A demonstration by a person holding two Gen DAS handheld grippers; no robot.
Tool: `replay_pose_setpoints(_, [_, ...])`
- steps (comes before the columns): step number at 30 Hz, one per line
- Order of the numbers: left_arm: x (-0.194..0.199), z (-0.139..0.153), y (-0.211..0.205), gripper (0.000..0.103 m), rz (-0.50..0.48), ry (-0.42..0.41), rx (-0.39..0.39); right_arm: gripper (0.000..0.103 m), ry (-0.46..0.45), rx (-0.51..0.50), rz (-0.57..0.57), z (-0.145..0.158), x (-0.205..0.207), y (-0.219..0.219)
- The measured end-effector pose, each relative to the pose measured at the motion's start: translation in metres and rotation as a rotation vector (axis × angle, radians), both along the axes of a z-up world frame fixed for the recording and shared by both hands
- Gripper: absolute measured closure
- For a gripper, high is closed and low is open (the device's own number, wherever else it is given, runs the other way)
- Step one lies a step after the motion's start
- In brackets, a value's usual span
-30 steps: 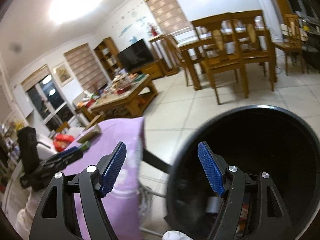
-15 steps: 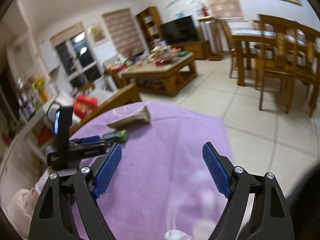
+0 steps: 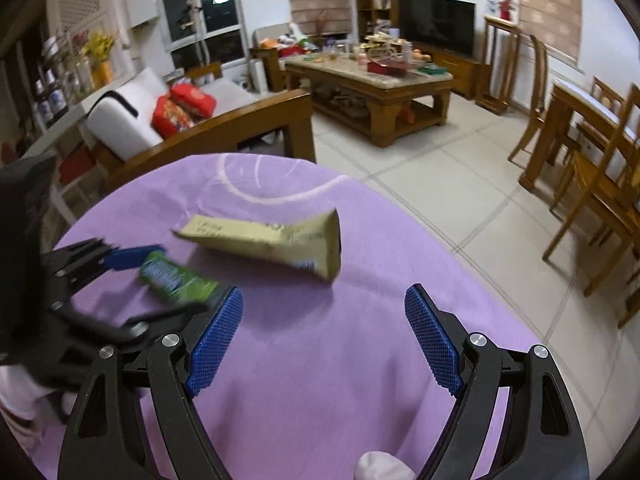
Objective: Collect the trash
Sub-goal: 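Grasp the green gum pack with the left tool while the right tool grasps the paper cone, then carry the gum pack and paper cone over the bin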
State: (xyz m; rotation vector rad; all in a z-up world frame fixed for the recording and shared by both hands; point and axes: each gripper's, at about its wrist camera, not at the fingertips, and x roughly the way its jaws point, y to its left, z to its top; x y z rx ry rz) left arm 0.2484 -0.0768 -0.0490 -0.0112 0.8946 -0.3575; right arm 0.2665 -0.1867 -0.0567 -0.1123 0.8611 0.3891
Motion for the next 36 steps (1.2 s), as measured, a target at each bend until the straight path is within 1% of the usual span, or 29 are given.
replay_pose_setpoints(3, [-0.004, 0.001, 0.015, 0.019, 0.025, 0.004, -0.014, 0.021, 0.000, -0.042, 0.042, -0.005, 0.021, 0.013])
replay_pose_setpoints(6, [0.001, 0.004, 0.029, 0.019, 0.069, 0.016, -0.046, 0.021, -0.005, -0.065, 0.099, -0.009, 0.036, 0.028])
replay_pose_setpoints(10, [0.007, 0.006, 0.043, 0.019, 0.111, 0.022, -0.073, 0.021, -0.005, -0.104, 0.155, -0.021, 0.044, 0.043])
replay_pose_setpoints(12, [0.007, 0.006, 0.045, 0.019, 0.117, 0.025, -0.080, 0.021, 0.005, -0.094, 0.175, -0.026, 0.048, 0.048])
replay_pose_setpoints(13, [0.008, 0.006, 0.044, 0.019, 0.118, 0.026, -0.081, 0.028, 0.013, -0.080, 0.183, -0.028, 0.049, 0.051])
replay_pose_setpoints(15, [0.011, 0.006, 0.044, 0.019, 0.120, 0.030, -0.083, 0.047, 0.008, -0.069, 0.189, -0.029, 0.050, 0.054])
replay_pose_setpoints(16, [0.011, 0.006, 0.045, 0.019, 0.121, 0.031, -0.083, 0.062, 0.025, -0.059, 0.198, -0.031, 0.050, 0.056])
replay_pose_setpoints(17, [0.011, 0.005, 0.045, 0.019, 0.122, 0.032, -0.084, 0.068, 0.033, -0.050, 0.199, -0.031, 0.050, 0.057])
replay_pose_setpoints(19, [0.011, 0.005, 0.047, 0.019, 0.126, 0.031, -0.085, 0.075, 0.028, -0.054, 0.206, -0.030, 0.046, 0.060])
replay_pose_setpoints(23, [0.010, 0.006, 0.050, 0.019, 0.135, 0.025, -0.090, 0.077, 0.014, -0.047, 0.208, -0.026, 0.030, 0.063])
replay_pose_setpoints(27, [0.008, 0.009, 0.053, 0.019, 0.134, 0.011, -0.106, 0.079, -0.005, -0.033, 0.170, -0.017, 0.013, 0.063])
replay_pose_setpoints(29, [0.006, 0.012, 0.052, 0.019, 0.125, -0.008, -0.115, 0.079, -0.017, -0.017, 0.136, -0.009, 0.004, 0.059])
replay_pose_setpoints(31, [0.003, 0.018, 0.049, 0.019, 0.104, -0.040, -0.129, 0.079, -0.034, 0.017, 0.070, 0.002, -0.009, 0.046])
replay_pose_setpoints(33, [-0.002, 0.024, 0.045, 0.019, 0.074, -0.076, -0.146, 0.079, -0.058, 0.064, 0.013, 0.014, -0.023, 0.033])
replay_pose_setpoints(36, [-0.008, 0.028, 0.033, 0.019, 0.025, -0.102, -0.152, 0.079, -0.099, 0.134, -0.059, 0.029, -0.055, 0.011])
